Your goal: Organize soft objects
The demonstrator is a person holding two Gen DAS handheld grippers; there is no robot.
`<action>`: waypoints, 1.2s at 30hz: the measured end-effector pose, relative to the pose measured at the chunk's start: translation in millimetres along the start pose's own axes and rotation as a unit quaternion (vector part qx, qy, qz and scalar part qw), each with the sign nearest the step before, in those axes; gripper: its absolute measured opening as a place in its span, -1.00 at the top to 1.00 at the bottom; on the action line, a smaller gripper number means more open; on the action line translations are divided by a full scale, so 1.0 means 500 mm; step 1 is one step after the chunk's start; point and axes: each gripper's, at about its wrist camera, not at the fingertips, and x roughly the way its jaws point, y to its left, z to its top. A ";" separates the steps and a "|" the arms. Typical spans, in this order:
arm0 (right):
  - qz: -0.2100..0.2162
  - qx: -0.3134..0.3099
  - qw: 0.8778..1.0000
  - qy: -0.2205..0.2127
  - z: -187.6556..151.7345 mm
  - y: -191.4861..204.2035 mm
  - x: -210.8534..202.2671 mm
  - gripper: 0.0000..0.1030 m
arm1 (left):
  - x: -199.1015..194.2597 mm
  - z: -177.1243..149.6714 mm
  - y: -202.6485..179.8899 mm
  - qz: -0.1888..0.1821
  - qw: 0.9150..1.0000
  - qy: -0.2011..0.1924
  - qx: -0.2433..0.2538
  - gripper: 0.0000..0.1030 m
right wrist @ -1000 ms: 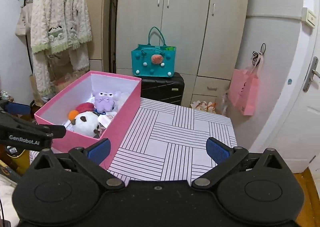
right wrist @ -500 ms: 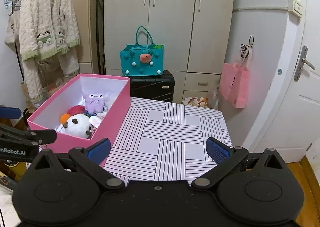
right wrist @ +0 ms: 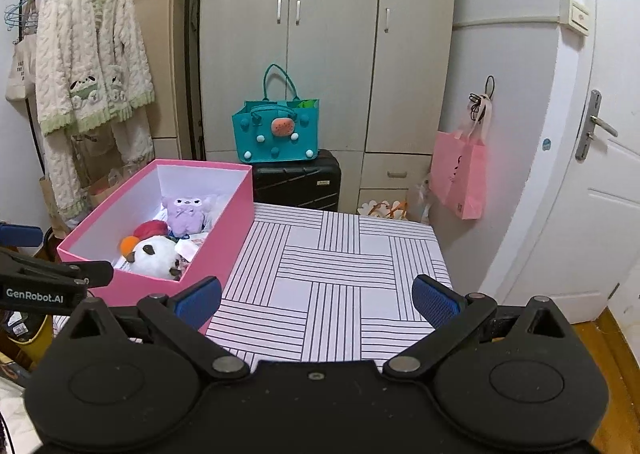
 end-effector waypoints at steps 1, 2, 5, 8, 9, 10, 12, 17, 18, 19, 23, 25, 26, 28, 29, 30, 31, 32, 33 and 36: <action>-0.002 -0.001 1.000 -0.002 -0.001 0.001 -0.002 -1.00 | -0.001 -0.001 0.001 0.001 1.000 -0.001 -0.001 -0.98; -0.003 -0.003 1.000 -0.005 -0.002 0.001 -0.003 -1.00 | -0.001 -0.002 0.001 0.002 1.000 -0.003 -0.002 -0.98; 0.005 -0.002 1.000 -0.011 -0.006 0.002 -0.002 -1.00 | -0.004 -0.005 0.003 0.007 1.000 -0.011 -0.007 -0.98; 0.009 0.000 1.000 -0.013 -0.011 0.005 0.004 -1.00 | -0.003 -0.010 0.000 0.015 1.000 -0.017 -0.009 -0.98; 0.007 -0.002 1.000 -0.015 -0.013 0.008 0.007 -1.00 | -0.002 -0.013 -0.001 0.017 1.000 -0.018 -0.009 -0.98; 0.005 -0.005 1.000 -0.018 -0.017 0.011 0.008 -1.00 | -0.001 -0.013 -0.001 0.017 1.000 -0.019 -0.010 -0.98; 0.002 -0.010 1.000 -0.022 -0.021 0.016 0.008 -1.00 | 0.003 -0.016 -0.004 0.015 1.000 -0.019 -0.010 -0.98; 0.009 -0.011 0.999 -0.038 -0.029 0.018 0.007 -1.00 | 0.010 -0.026 -0.009 0.008 1.000 -0.021 -0.014 -0.98; 0.008 -0.012 0.999 -0.040 -0.031 0.019 0.006 -1.00 | 0.010 -0.028 -0.008 0.008 1.000 -0.022 -0.017 -0.98; 0.006 -0.012 0.999 -0.043 -0.032 0.019 0.004 -1.00 | 0.010 -0.031 -0.008 0.009 0.999 -0.025 -0.019 -0.98; -0.008 -0.017 0.999 -0.051 -0.035 0.019 0.002 -1.00 | 0.008 -0.038 -0.008 0.023 0.999 -0.036 -0.021 -0.98; -0.015 -0.015 0.998 -0.052 -0.035 0.017 0.001 -1.00 | 0.005 -0.040 -0.006 0.027 0.999 -0.040 -0.022 -0.98; -0.016 -0.014 0.998 -0.051 -0.035 0.015 0.001 -1.00 | 0.003 -0.040 -0.005 0.027 0.999 -0.041 -0.022 -0.98; -0.019 -0.011 0.999 -0.050 -0.034 0.011 0.003 -1.00 | 0.000 -0.040 -0.003 0.028 0.998 -0.044 -0.024 -0.98; -0.020 -0.010 0.999 -0.049 -0.034 0.010 0.004 -1.00 | -0.002 -0.040 -0.002 0.028 0.998 -0.046 -0.024 -0.97; -0.021 -0.010 0.999 -0.049 -0.035 0.009 0.004 -1.00 | -0.002 -0.040 -0.002 0.029 0.998 -0.046 -0.024 -0.98; -0.022 -0.010 0.999 -0.049 -0.035 0.008 0.004 -1.00 | -0.002 -0.040 -0.001 0.029 0.998 -0.046 -0.024 -0.98; -0.022 -0.010 0.999 -0.048 -0.035 0.008 0.004 -1.00 | -0.002 -0.041 -0.002 0.029 0.998 -0.045 -0.023 -0.98; -0.023 -0.009 0.999 -0.048 -0.035 0.009 0.003 -1.00 | -0.001 -0.041 -0.002 0.031 0.998 -0.040 -0.021 -0.98; -0.024 -0.009 0.998 -0.049 -0.038 0.010 0.000 -1.00 | 0.003 -0.043 -0.003 0.040 0.999 -0.031 -0.015 -0.98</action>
